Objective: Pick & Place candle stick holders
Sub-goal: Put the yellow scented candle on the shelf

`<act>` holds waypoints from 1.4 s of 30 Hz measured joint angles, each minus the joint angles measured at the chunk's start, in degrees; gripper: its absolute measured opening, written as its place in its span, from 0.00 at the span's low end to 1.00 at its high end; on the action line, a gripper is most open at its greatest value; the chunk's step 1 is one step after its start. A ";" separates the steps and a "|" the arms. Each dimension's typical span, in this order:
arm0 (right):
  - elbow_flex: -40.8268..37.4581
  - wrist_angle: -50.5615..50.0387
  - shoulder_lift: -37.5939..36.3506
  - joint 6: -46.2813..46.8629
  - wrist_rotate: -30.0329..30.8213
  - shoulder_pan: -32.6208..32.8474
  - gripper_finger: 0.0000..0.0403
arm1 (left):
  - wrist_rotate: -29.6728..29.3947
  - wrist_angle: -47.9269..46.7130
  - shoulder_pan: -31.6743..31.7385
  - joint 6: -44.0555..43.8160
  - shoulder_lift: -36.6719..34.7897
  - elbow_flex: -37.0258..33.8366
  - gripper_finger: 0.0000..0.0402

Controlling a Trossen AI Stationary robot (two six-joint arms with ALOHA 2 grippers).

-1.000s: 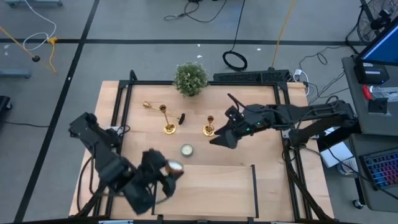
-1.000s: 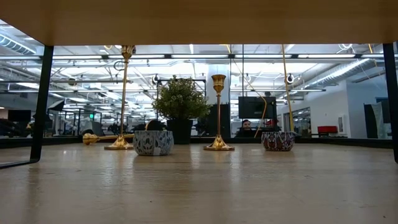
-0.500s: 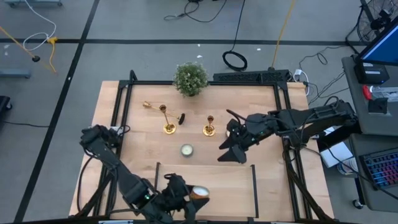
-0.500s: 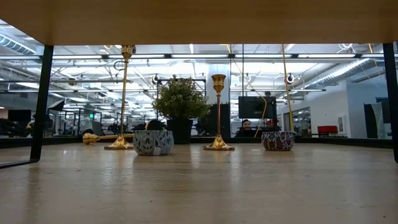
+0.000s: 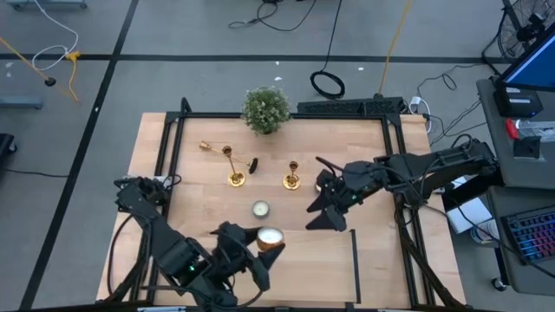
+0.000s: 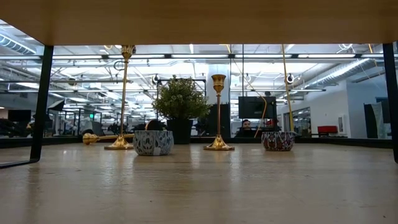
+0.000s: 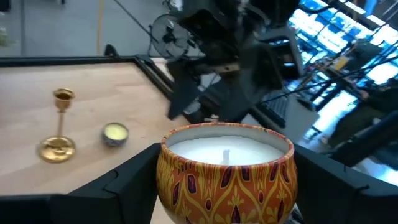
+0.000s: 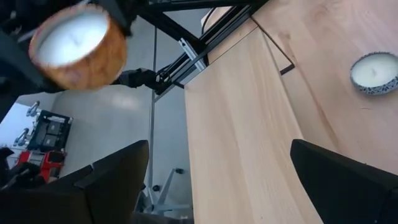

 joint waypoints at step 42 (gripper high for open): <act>-0.04 4.06 0.02 -2.03 3.37 -10.32 0.96 | 32.57 -31.64 2.92 20.34 -25.45 0.54 0.74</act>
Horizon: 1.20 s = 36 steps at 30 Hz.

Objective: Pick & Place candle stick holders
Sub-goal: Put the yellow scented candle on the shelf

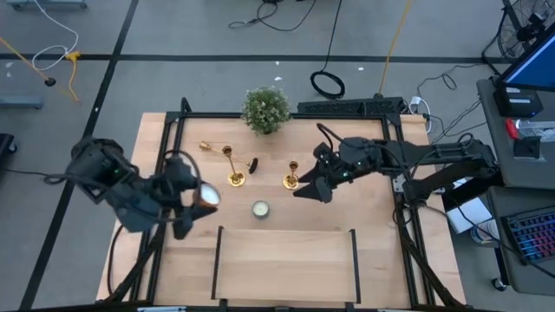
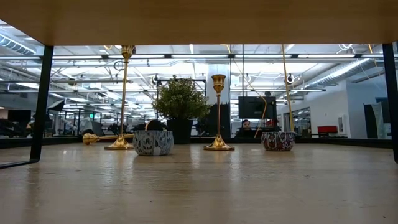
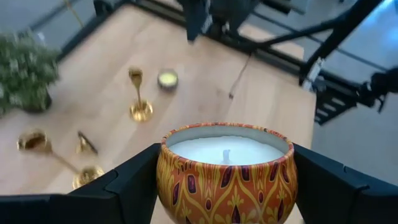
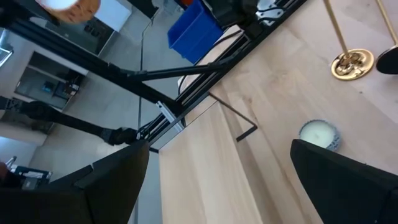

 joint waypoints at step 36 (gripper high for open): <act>0.00 -0.01 0.00 0.00 1.36 -4.52 0.96 | -18.32 -0.28 -9.78 -67.00 -9.10 -56.53 0.74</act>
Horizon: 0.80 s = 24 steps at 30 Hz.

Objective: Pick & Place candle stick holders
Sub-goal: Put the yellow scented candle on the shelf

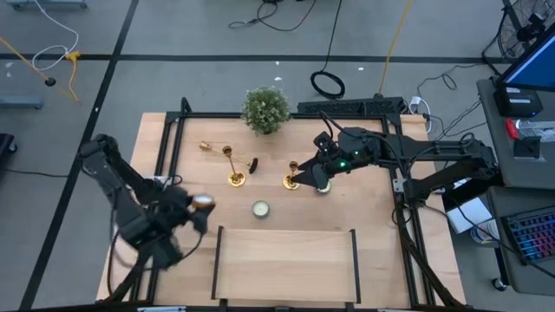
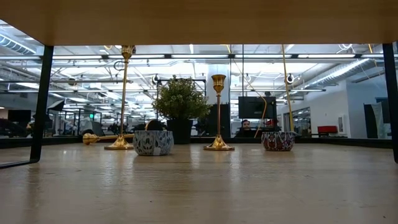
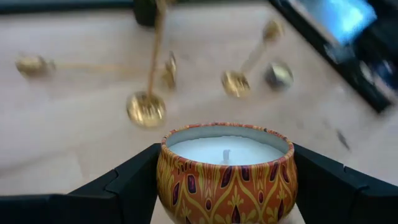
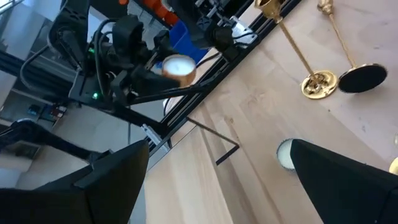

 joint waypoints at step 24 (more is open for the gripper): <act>0.00 -0.48 0.00 -0.39 -0.28 0.06 0.96 | -7.65 36.10 11.67 35.27 18.24 11.21 0.74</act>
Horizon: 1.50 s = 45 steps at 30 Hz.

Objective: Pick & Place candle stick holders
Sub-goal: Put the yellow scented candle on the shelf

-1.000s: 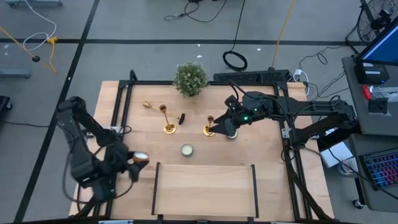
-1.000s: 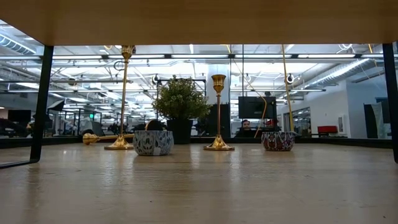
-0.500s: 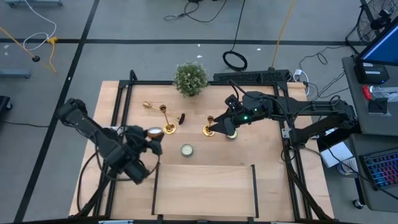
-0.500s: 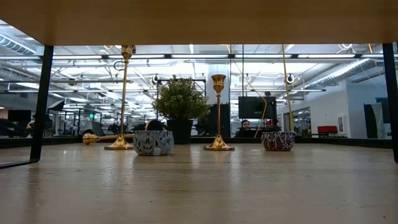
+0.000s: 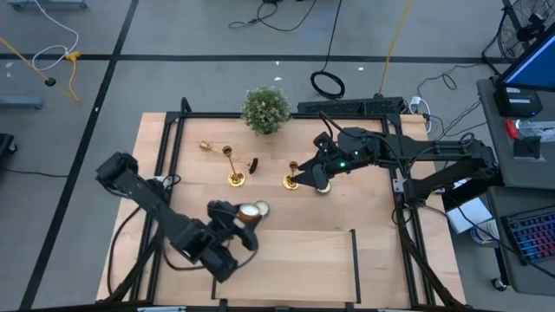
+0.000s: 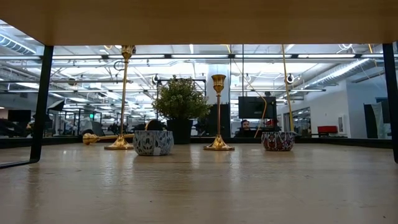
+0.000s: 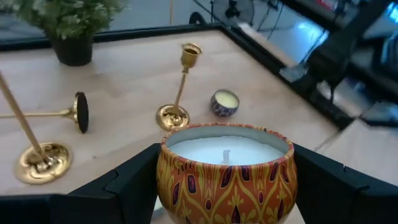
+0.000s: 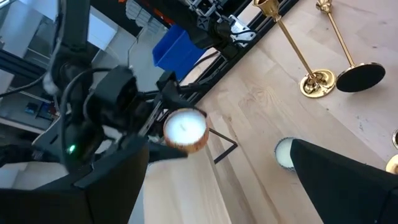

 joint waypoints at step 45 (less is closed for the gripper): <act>0.00 -0.24 0.00 -2.60 -2.95 0.14 0.96 | 19.92 16.14 1.46 32.11 7.64 6.88 0.74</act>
